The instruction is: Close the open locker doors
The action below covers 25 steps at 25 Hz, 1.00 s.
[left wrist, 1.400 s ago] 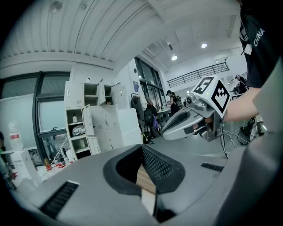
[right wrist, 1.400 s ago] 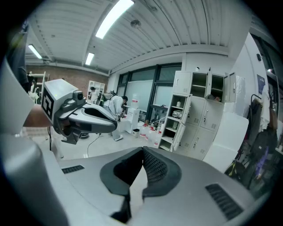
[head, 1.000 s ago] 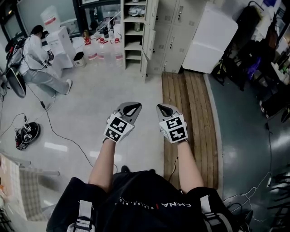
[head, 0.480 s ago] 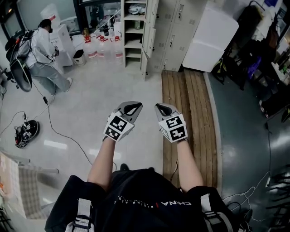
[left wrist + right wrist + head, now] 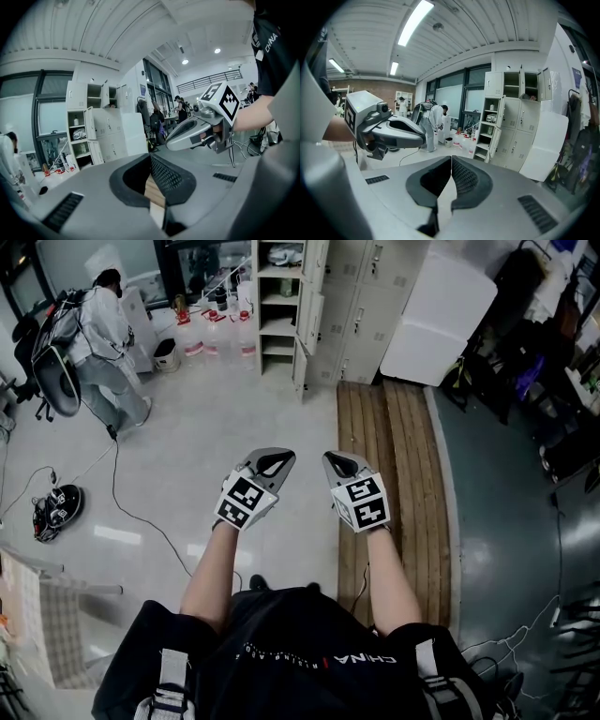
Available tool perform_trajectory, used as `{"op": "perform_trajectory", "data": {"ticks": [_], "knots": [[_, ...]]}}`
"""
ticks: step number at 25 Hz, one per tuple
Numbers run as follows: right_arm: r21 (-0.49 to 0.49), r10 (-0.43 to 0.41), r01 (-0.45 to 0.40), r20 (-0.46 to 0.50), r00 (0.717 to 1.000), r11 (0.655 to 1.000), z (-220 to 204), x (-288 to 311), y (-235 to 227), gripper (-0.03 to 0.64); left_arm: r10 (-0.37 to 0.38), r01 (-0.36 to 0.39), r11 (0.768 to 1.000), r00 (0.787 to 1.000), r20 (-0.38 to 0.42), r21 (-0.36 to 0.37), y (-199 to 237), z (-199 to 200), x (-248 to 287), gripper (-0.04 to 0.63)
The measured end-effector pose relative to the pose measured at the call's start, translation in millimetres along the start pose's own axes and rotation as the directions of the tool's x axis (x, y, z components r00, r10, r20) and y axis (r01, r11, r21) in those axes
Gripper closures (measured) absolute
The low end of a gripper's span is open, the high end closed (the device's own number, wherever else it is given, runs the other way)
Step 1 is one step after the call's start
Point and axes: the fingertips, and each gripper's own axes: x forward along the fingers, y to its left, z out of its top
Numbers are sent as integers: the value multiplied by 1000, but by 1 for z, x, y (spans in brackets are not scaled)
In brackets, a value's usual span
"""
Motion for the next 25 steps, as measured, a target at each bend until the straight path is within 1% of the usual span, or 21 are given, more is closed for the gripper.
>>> {"op": "perform_trajectory", "data": {"ticks": [14,20,25], "knots": [[15,13,-13,0,1000,1000,-14,-13,-18,588,23,-23,1000,1000,-14,-6,-13,2,16,575],[13,11,-11,0,1000,1000,-25,-23,-38,588,39,-39,999,999,-30,-4,-26,2,32,575],[5,34,-34,-4,999,999,-37,-32,-52,588,64,-65,998,997,-32,-9,-37,7,48,575]]}}
